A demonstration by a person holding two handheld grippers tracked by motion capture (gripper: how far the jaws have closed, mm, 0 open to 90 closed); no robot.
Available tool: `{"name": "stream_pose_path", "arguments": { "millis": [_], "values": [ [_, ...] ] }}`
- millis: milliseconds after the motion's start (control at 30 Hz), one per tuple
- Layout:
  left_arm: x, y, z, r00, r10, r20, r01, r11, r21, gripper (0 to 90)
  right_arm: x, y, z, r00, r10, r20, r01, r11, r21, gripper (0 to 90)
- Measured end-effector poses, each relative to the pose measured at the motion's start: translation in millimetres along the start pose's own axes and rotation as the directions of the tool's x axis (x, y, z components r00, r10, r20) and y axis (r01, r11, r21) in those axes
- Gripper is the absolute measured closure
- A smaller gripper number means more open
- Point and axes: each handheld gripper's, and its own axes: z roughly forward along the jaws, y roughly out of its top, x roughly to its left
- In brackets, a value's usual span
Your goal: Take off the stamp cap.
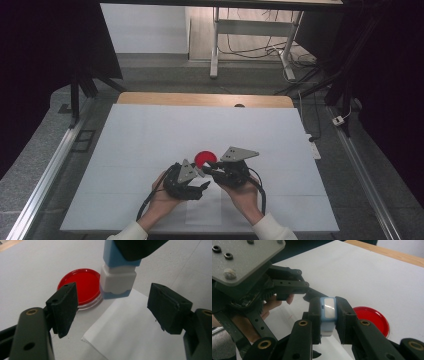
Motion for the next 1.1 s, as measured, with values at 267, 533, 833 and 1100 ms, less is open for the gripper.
{"name": "stream_pose_path", "arguments": {
  "millis": [267,533,833,1100],
  "values": [
    [-0.3,1.8,2.9,0.9999,-0.008,-0.006,0.008,0.9999,-0.008,26.8,-0.7,-0.1,-1.1,1.0000,0.005,0.000,-0.005,1.0000,-0.005,74.8],
    [-2.7,2.5,6.8,0.9999,0.011,-0.013,-0.011,0.9999,-0.007,34.9,-1.8,-0.7,-1.3,0.9999,0.013,0.003,-0.012,0.9999,-0.011,74.8],
    [-4.0,2.8,6.4,0.9988,0.031,-0.039,-0.032,0.9993,-0.018,45.6,-3.4,-1.6,-1.9,0.9996,0.029,0.003,-0.029,0.9994,-0.018,74.8],
    [-3.2,2.4,6.3,0.9988,0.035,-0.035,-0.035,0.9993,-0.015,50.4,-4.3,-2.2,-2.1,0.9993,0.037,0.000,-0.037,0.9990,-0.024,74.8]
  ]
}}
